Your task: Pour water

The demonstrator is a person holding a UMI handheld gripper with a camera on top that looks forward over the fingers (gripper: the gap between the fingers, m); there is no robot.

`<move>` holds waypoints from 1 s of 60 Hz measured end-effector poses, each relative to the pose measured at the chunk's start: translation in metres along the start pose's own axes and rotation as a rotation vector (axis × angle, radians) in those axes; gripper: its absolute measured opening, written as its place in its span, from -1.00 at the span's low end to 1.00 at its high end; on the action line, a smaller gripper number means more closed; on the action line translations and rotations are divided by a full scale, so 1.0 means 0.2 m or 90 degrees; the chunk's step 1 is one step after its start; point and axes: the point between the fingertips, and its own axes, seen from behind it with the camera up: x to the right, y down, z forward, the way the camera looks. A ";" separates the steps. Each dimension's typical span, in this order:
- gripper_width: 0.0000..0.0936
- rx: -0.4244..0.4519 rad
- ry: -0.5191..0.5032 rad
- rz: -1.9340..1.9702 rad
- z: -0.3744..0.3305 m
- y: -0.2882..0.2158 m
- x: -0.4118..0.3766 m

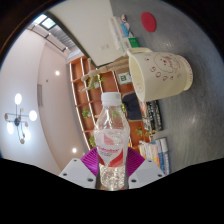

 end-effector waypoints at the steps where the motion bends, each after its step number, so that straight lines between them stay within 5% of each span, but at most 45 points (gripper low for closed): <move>1: -0.25 0.005 -0.003 0.019 0.00 -0.02 0.00; 21: -0.25 0.043 -0.035 0.213 0.03 -0.15 -0.05; 40: -0.25 0.016 -0.016 -0.027 0.02 -0.09 -0.13; 51: -0.24 0.018 0.054 -0.523 0.05 -0.24 -0.33; 60: -0.25 0.127 0.247 -0.951 -0.02 -0.72 -0.44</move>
